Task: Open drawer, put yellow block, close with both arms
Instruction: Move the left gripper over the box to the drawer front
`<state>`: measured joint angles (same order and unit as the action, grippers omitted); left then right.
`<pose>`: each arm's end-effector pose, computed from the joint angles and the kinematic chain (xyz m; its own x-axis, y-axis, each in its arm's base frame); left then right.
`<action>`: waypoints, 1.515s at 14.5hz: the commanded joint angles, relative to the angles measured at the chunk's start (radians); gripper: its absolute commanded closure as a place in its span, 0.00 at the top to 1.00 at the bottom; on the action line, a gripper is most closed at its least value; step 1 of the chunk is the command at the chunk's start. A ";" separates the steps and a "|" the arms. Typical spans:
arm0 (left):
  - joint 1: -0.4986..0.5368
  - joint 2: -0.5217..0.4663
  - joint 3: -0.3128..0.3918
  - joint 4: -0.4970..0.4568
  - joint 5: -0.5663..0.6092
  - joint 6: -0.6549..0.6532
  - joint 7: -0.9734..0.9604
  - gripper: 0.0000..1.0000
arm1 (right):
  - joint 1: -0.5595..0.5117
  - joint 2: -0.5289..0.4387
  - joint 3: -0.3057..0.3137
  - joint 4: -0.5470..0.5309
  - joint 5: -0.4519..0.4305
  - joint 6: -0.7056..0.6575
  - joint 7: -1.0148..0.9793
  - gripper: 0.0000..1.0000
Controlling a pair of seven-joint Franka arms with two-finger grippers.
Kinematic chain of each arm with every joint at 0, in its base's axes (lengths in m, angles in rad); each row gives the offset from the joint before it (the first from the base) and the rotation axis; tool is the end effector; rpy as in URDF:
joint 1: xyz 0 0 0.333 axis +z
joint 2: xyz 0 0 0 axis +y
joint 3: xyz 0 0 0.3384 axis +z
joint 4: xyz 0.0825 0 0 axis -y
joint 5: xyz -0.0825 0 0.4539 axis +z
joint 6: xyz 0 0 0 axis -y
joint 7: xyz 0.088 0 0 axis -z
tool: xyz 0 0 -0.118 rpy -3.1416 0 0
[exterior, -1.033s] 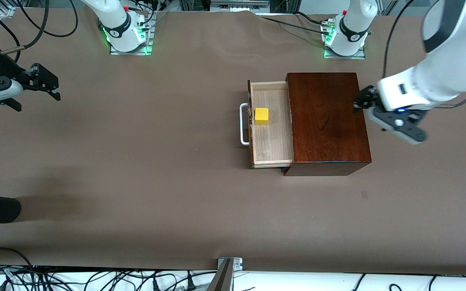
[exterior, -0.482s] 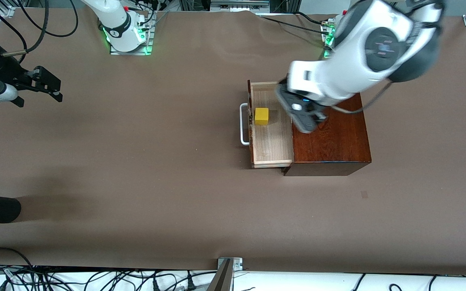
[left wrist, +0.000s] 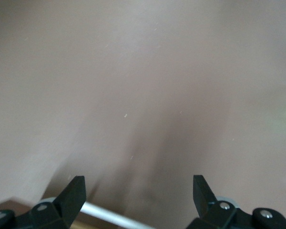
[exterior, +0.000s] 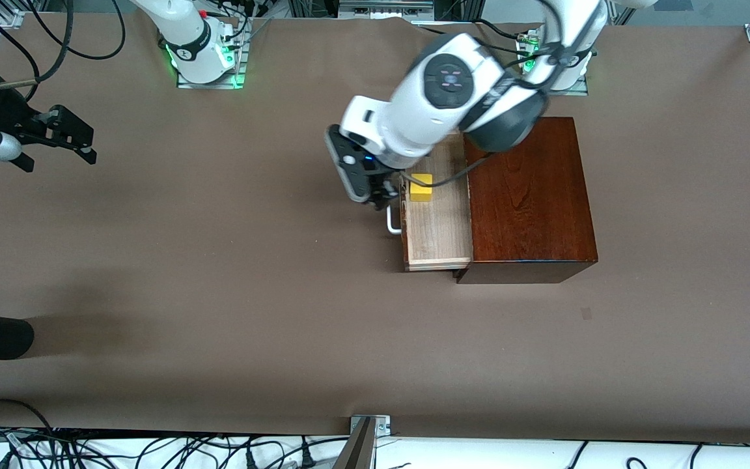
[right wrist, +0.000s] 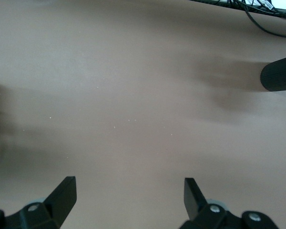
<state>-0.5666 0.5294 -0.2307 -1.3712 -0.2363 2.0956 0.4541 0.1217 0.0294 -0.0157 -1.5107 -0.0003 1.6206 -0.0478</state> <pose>0.5794 -0.5617 0.4276 0.4542 -0.8369 0.3053 -0.8887 -0.4014 0.2217 0.6372 0.0679 0.6547 0.9850 0.1529 0.0803 0.1530 -0.9882 0.0046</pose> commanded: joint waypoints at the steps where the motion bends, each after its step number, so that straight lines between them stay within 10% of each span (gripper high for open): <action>1: -0.051 0.085 0.005 0.049 -0.018 0.061 0.145 1.00 | -0.014 0.003 0.013 0.009 -0.003 -0.011 0.008 1.00; 8: -0.070 0.162 0.014 -0.032 0.157 0.090 0.344 1.00 | -0.014 0.003 0.011 0.007 -0.003 -0.024 0.016 1.00; 22: -0.016 0.140 0.021 -0.042 0.381 -0.334 0.348 1.00 | -0.005 0.000 0.016 0.003 -0.003 -0.025 0.016 1.00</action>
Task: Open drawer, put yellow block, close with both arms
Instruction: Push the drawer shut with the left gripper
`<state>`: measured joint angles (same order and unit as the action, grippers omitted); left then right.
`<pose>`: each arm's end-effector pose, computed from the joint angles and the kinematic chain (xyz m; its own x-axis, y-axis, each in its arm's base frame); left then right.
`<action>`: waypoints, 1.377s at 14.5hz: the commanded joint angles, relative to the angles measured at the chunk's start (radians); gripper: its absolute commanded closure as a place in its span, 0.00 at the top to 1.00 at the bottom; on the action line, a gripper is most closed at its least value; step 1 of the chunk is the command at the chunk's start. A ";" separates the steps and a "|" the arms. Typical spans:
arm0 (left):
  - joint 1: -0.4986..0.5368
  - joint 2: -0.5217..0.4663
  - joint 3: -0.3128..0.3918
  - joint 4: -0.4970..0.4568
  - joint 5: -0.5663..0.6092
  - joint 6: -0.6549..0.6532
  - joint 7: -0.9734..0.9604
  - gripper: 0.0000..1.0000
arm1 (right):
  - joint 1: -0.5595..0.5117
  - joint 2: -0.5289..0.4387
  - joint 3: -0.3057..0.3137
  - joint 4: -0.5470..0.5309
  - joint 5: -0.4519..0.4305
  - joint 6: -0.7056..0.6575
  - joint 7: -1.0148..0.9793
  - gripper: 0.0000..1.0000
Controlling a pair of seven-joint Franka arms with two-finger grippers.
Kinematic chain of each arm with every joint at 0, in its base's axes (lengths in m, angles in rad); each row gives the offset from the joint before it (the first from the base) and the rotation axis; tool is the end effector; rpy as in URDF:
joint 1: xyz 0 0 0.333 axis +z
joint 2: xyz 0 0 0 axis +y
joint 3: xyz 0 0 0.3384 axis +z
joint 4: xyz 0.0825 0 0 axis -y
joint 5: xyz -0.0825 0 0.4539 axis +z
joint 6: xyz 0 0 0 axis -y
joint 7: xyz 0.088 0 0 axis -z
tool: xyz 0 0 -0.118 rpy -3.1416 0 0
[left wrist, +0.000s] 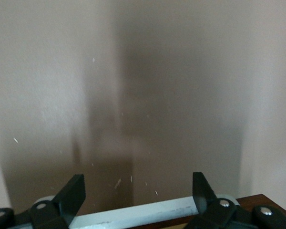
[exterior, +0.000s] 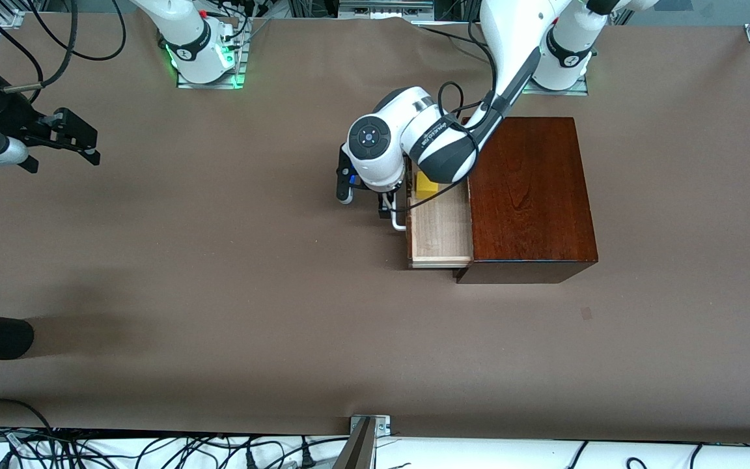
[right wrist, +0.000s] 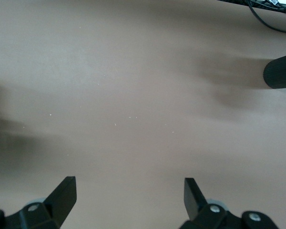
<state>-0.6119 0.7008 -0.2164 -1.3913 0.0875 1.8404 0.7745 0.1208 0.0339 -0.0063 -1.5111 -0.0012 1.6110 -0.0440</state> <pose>0.5485 -0.5446 0.2567 -0.0449 -0.9914 -0.1230 -0.9780 0.0185 0.2077 0.6369 0.0732 0.6507 0.9853 0.1577 0.0658 0.1577 -0.9875 0.0043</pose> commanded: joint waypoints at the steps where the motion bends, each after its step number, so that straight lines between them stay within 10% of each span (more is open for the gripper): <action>1: 0.044 -0.041 0.006 -0.020 0.057 -0.090 0.028 1.00 | -0.006 -0.005 0.005 0.003 -0.002 -0.017 0.010 1.00; 20: 0.150 -0.070 0.006 -0.025 0.140 -0.193 0.058 1.00 | -0.013 -0.003 -0.001 0.000 0.000 -0.022 0.013 1.00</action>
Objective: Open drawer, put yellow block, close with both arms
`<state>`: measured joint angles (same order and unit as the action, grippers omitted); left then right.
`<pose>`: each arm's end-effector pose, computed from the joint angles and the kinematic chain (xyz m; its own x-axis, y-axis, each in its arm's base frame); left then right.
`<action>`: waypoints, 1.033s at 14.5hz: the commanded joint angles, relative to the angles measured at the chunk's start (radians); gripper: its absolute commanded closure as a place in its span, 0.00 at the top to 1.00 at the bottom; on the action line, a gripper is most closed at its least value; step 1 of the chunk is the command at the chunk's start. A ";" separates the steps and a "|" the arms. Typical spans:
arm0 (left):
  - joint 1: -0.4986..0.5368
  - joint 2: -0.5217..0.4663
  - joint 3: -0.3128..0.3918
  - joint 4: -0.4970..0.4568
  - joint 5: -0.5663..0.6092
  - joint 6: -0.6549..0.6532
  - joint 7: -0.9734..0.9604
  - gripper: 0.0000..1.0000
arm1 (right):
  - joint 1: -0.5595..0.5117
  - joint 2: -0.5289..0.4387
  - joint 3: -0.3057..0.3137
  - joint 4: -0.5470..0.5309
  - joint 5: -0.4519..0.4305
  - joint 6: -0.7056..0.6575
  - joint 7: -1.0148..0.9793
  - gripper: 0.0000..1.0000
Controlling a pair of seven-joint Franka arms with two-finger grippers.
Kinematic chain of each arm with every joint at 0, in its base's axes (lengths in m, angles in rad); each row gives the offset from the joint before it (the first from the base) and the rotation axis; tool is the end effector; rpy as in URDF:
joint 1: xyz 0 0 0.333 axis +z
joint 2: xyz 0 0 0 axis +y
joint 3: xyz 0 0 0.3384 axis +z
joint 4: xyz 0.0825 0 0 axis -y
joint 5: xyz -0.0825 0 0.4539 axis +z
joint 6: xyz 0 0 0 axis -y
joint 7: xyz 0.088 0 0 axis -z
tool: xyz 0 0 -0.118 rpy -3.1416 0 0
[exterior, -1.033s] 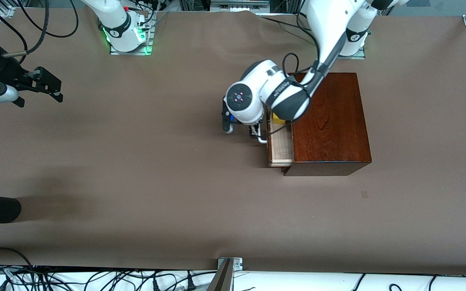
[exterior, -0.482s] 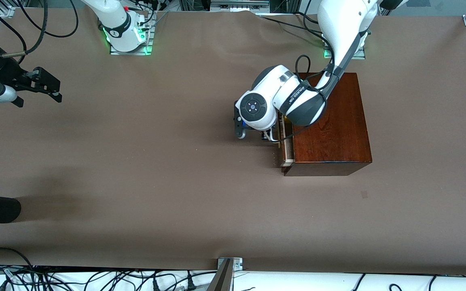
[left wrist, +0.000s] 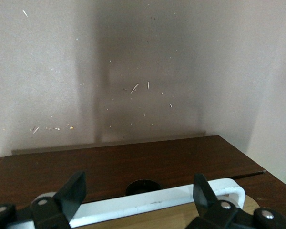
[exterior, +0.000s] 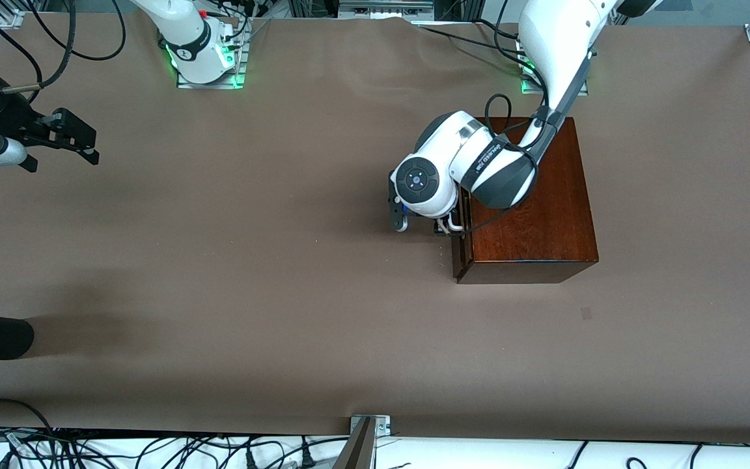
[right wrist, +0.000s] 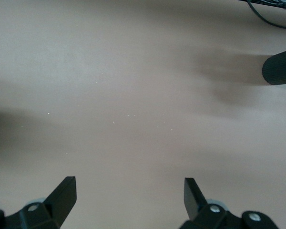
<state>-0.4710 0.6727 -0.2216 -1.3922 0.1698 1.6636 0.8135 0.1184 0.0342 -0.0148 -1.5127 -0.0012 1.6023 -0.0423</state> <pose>0.6055 -0.4437 0.2691 -0.0018 -0.9636 -0.2673 -0.9621 -0.0712 0.2633 0.6368 0.0662 0.6488 0.9878 0.1453 0.0553 0.1453 -0.9894 0.0041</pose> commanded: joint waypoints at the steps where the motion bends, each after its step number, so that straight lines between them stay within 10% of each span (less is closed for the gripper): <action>1: 0.009 -0.041 0.011 -0.025 0.057 -0.016 0.020 1.00 | -0.009 -0.005 0.009 0.002 0.000 -0.013 0.012 1.00; 15: 0.023 -0.183 -0.059 0.070 0.042 -0.016 -0.169 1.00 | -0.009 -0.003 0.009 0.002 0.000 -0.018 0.012 1.00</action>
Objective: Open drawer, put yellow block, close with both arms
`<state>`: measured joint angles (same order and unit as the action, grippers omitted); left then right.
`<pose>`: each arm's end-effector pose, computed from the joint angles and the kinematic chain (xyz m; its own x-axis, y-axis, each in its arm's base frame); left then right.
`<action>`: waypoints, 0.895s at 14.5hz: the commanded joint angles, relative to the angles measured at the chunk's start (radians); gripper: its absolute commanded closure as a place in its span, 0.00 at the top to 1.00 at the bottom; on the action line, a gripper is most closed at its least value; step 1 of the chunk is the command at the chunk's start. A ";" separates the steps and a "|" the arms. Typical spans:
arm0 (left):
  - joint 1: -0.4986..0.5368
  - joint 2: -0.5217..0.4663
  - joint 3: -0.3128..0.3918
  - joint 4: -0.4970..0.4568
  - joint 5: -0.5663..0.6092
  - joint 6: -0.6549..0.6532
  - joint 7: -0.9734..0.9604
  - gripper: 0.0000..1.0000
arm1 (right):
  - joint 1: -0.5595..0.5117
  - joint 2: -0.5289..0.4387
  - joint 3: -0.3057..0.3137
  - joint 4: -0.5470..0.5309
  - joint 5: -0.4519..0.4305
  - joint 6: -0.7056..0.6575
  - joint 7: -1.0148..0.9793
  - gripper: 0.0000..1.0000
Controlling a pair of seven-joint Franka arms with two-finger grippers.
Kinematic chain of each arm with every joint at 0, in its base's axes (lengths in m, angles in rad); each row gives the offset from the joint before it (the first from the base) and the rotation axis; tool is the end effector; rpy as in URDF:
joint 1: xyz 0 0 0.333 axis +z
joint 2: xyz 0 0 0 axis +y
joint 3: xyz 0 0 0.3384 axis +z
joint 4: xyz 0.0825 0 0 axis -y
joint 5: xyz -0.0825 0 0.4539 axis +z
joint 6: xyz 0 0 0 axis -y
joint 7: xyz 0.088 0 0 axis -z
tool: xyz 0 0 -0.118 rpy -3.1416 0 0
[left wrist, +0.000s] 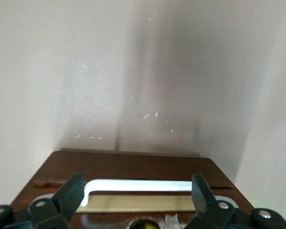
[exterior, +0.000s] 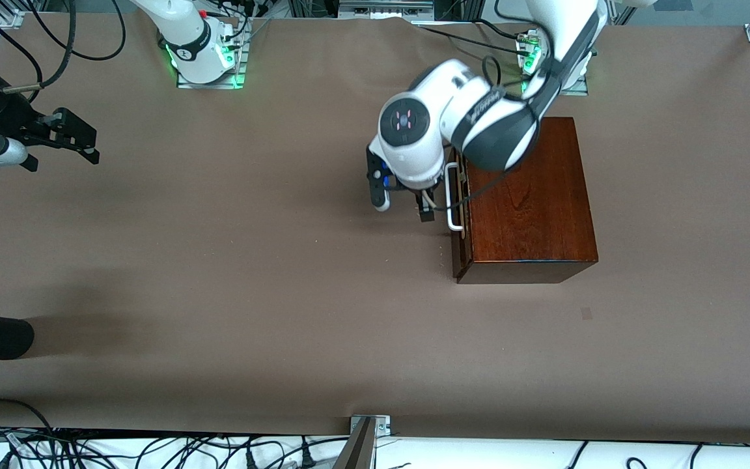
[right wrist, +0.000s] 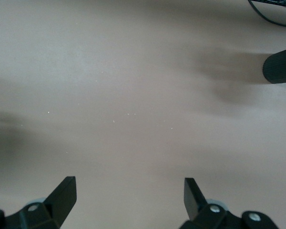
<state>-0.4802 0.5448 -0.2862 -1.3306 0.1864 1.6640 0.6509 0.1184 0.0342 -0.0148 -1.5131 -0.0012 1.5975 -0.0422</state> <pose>0.5915 -0.4851 0.4004 0.1337 -0.9764 -0.1697 -0.9846 -0.1503 0.0889 0.6362 0.0662 0.6481 0.9881 0.1452 0.0501 0.1452 -0.9894 0.0038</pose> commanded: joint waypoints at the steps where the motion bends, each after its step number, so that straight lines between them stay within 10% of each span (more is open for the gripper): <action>1: 0.076 -0.089 0.005 0.008 0.024 -0.016 -0.007 1.00 | -0.009 -0.004 0.009 0.002 0.000 -0.013 0.012 1.00; 8: 0.253 -0.235 0.012 0.048 -0.013 -0.105 -0.014 1.00 | -0.008 -0.004 0.009 0.004 -0.002 -0.002 0.012 1.00; 13: 0.272 -0.406 0.186 -0.082 -0.157 -0.101 -0.357 1.00 | -0.006 -0.005 0.012 0.004 0.000 -0.004 0.012 1.00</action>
<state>-0.2113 0.2300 -0.1412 -1.3091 0.0703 1.5531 0.4587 0.1192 0.0342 -0.0116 -1.5132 -0.0012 1.5978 -0.0422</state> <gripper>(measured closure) 0.000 0.000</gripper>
